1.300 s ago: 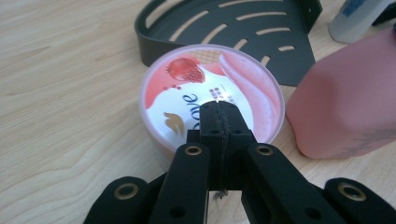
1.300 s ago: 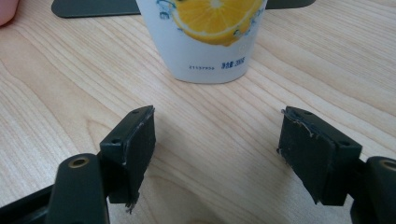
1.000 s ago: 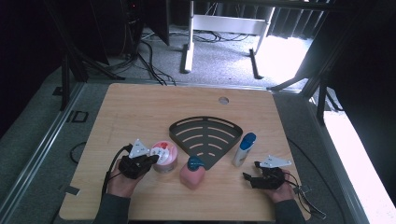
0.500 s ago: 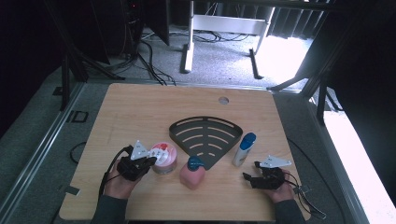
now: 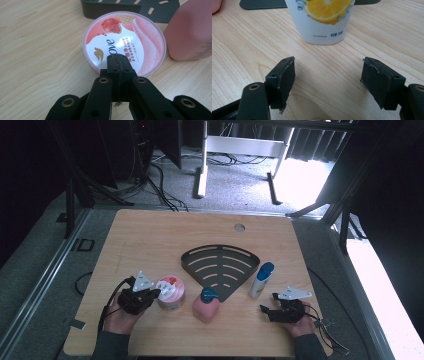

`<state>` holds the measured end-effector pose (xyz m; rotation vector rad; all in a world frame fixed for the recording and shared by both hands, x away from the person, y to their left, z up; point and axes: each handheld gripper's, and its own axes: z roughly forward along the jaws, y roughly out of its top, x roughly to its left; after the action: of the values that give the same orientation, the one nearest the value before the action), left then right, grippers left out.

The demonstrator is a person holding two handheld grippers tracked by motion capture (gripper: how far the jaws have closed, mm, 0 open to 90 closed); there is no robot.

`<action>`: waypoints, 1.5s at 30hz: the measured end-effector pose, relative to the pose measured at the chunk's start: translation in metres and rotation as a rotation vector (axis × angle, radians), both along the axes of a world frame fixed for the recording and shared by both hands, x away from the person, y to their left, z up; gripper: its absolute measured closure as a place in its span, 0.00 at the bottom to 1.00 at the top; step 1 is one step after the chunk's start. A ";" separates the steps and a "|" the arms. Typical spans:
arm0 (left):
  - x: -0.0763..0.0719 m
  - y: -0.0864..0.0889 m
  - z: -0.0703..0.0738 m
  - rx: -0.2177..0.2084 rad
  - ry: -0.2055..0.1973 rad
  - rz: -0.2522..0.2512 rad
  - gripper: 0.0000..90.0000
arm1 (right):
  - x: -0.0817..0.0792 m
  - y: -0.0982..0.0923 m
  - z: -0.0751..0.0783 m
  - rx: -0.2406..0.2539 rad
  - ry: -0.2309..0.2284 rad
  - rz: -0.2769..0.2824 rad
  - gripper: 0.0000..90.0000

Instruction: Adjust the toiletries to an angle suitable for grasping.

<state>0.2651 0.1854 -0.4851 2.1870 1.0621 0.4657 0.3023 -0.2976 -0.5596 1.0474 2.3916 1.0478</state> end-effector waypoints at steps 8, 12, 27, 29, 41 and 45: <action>-0.007 0.017 0.000 -0.012 0.004 0.032 1.00 | 0.000 0.000 0.000 0.000 0.000 -0.001 0.30; -0.010 0.026 -0.001 -0.019 0.007 0.045 1.00 | 0.000 0.000 0.000 0.000 0.000 0.000 0.30; -0.012 0.033 0.003 -0.041 0.018 0.079 0.93 | 0.000 0.000 0.000 0.001 0.000 0.000 0.30; -0.013 0.029 0.006 -0.051 0.009 0.062 0.90 | 0.000 0.000 0.000 0.001 0.000 0.000 0.30; -0.017 -0.003 0.017 -0.084 -0.006 -0.053 0.77 | 0.000 0.000 0.000 0.001 0.000 0.000 0.30; -0.018 -0.013 0.018 -0.099 0.006 -0.082 0.74 | 0.000 0.000 0.000 0.000 0.000 0.000 0.30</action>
<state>0.2472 0.1728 -0.4668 2.1365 0.9738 0.3628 0.3023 -0.2976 -0.5596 1.0480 2.3915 1.0483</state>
